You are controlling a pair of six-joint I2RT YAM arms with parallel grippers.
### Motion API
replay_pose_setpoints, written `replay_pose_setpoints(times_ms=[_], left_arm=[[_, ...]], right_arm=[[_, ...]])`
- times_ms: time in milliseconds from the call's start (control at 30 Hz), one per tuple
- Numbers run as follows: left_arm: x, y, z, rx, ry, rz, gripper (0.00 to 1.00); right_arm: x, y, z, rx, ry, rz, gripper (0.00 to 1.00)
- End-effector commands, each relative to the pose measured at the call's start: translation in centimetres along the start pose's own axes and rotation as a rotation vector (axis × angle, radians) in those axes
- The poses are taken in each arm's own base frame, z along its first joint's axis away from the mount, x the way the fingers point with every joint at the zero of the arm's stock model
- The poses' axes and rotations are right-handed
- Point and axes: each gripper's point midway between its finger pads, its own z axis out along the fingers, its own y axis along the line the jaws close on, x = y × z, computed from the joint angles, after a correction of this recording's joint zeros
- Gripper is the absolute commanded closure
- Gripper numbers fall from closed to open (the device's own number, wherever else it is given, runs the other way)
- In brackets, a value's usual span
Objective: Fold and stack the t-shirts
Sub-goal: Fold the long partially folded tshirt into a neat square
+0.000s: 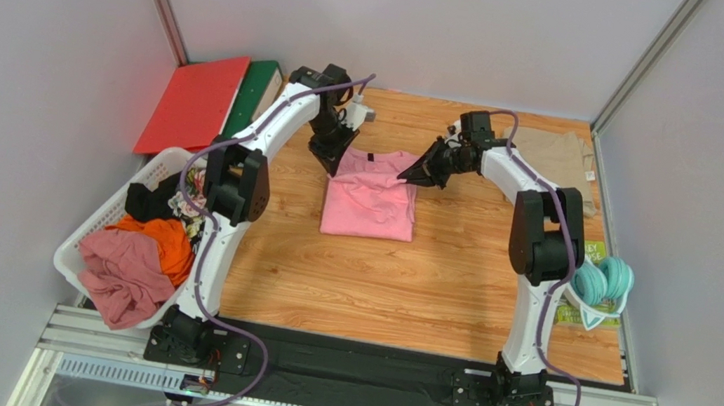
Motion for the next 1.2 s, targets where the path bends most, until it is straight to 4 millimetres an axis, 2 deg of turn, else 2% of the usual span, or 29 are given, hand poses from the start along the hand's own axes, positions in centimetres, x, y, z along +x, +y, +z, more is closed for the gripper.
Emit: replay_pose_setpoints(times_ms=[0,200,333,467,533,633,667,733,767,833,867,933,1033,1067,1100,1133,1167], left_arm=[[-0.9,1.7,-0.5,-0.046,-0.031,-0.006,0.97],[-1.0,2.2,0.1,-0.047,-0.032,-0.015,0.96],[-1.7,2.7,0.4,-0.064,-0.055,-0.016,0.87],[-2.9,3.4,0.2,-0.094,-0.1,-0.017,0.85],[-4.0,3.9,-0.5,-0.118,-0.138,-0.022,0.83],[-5.3,5.3,-2.1,-0.176,-0.207,-0.05,0.75],[-5.7,5.8,-3.5,-0.2,-0.243,-0.077,0.73],[-6.4,7.1,-4.8,-0.242,-0.308,-0.112,0.62],[-6.5,7.6,-6.7,-0.255,-0.355,-0.139,0.58],[-6.6,8.4,-7.5,-0.268,-0.389,-0.166,0.49],[-6.5,8.7,-8.7,-0.263,-0.411,-0.178,0.47],[-5.8,8.2,-9.4,-0.242,-0.399,-0.182,0.41],[-3.8,5.4,-10.0,-0.13,-0.344,-0.152,0.38],[-2.6,3.6,-10.4,-0.062,-0.328,-0.145,0.36],[-2.1,3.0,-10.6,-0.047,-0.326,-0.134,0.36],[-1.5,2.5,-10.9,-0.037,-0.329,-0.127,0.36],[-0.6,1.6,-11.7,-0.02,-0.354,-0.116,0.36]], right_arm=[[-1.2,0.7,0.6,-0.031,0.01,-0.018,0.94],[-2.8,0.8,1.1,-0.043,0.002,-0.019,0.94],[-3.7,1.1,1.1,-0.053,-0.01,-0.022,0.94],[-4.4,0.7,1.7,-0.061,-0.009,-0.019,0.85],[-4.7,1.0,1.8,-0.068,-0.011,-0.025,0.83],[-5.1,0.3,2.3,-0.061,-0.009,-0.024,0.66],[-5.2,0.0,2.6,-0.058,-0.005,-0.021,0.57],[-5.8,-0.6,2.6,-0.039,-0.019,-0.028,0.52],[-6.1,-0.6,2.6,-0.026,-0.032,-0.042,0.48],[-6.9,-1.6,1.9,0.036,-0.065,-0.055,0.45],[-7.3,-1.2,1.0,0.048,-0.087,-0.067,0.44],[-7.9,-0.9,0.0,0.076,-0.124,-0.108,0.44],[-7.8,1.4,-2.8,0.091,-0.174,-0.175,0.43],[-7.2,2.0,-3.2,0.097,-0.174,-0.191,0.43],[-6.8,2.1,-3.6,0.103,-0.178,-0.202,0.43],[-6.0,3.5,-4.6,0.08,-0.186,-0.228,0.43],[-5.2,4.7,-4.4,0.046,-0.179,-0.248,0.43]])
